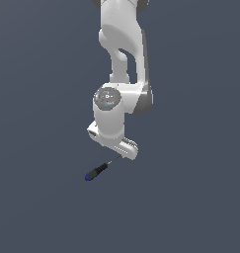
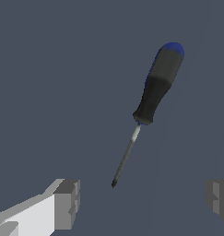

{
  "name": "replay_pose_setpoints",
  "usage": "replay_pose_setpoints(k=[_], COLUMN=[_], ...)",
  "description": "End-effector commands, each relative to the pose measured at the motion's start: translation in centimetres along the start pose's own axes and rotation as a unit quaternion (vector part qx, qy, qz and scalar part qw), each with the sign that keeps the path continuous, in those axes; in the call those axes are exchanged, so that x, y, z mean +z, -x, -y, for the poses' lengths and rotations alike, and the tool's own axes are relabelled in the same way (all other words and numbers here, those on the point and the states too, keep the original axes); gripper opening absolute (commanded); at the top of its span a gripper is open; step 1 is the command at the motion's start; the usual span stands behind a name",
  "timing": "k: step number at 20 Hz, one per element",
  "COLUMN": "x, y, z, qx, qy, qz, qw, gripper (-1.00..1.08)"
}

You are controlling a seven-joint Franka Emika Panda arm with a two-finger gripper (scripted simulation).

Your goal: Pick up the object and move it to a goal position.

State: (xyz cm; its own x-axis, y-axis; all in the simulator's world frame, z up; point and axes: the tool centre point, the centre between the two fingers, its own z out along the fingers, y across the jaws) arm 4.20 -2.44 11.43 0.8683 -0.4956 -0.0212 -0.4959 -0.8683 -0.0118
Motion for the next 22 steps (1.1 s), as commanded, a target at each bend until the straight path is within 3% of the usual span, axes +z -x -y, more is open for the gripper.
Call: replay_pose_setpoints(k=[1,11,22], x=[1.0,3.9,4.8], y=[-1.0,-3.7,-4.3], z=[-0.4,-1.8,-2.3], qx=[0.043,0.161,0.192], qy=[0.0,0.003,0.004], qz=[-0.002,-0.009,-0.011], qw=[0.9991,0.9869,0.9814], gripper=[1.0,1.0,1.0])
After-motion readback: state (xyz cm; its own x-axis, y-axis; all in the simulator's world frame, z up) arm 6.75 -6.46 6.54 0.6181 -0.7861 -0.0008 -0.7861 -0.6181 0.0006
